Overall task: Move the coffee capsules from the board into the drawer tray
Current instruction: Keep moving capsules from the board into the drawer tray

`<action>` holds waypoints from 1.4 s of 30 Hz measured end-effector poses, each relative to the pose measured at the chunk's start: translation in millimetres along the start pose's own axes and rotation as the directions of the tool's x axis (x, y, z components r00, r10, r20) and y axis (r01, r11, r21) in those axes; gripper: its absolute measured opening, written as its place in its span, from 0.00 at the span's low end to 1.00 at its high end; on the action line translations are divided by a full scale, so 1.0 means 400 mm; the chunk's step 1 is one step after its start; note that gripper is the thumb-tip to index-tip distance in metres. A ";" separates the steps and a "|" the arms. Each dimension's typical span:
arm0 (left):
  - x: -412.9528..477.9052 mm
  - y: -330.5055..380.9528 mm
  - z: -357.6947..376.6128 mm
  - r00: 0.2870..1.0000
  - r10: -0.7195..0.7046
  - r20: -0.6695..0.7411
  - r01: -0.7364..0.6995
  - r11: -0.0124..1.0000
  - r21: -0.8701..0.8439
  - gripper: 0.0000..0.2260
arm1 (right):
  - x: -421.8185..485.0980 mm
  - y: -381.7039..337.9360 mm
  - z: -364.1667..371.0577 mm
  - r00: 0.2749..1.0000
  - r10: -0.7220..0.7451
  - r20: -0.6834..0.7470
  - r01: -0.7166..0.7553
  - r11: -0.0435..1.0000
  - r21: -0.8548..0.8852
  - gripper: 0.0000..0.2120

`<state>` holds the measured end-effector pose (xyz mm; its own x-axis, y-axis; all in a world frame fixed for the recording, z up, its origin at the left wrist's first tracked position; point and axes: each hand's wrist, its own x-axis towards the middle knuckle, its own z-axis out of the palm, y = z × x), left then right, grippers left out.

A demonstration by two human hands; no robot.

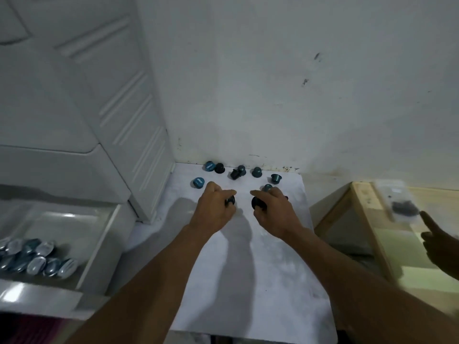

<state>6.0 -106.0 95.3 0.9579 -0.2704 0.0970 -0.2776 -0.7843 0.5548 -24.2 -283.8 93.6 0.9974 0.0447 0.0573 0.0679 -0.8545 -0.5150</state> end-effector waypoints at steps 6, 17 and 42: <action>-0.174 0.059 -0.055 0.975 -0.141 -0.171 0.119 0.984 -0.133 0.17 | -0.128 -0.060 -0.033 0.990 -0.114 -0.078 0.119 0.991 0.060 0.18; -0.414 0.028 -0.229 0.874 -0.284 -0.395 0.199 0.950 -0.243 0.14 | -0.240 -0.276 -0.032 0.971 -0.179 -0.160 0.211 0.954 0.212 0.13; -0.723 -0.542 -0.691 0.876 -0.270 -0.400 0.244 0.963 -0.115 0.19 | -0.263 -0.925 0.384 0.949 -0.272 -0.159 0.311 0.887 0.340 0.21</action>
<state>-190.4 296.8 175.5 0.9435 0.1978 0.2659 -0.0252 -0.7571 0.6528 -150.3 107.1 146.6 0.9240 0.1929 0.3303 0.3796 -0.5680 -0.7303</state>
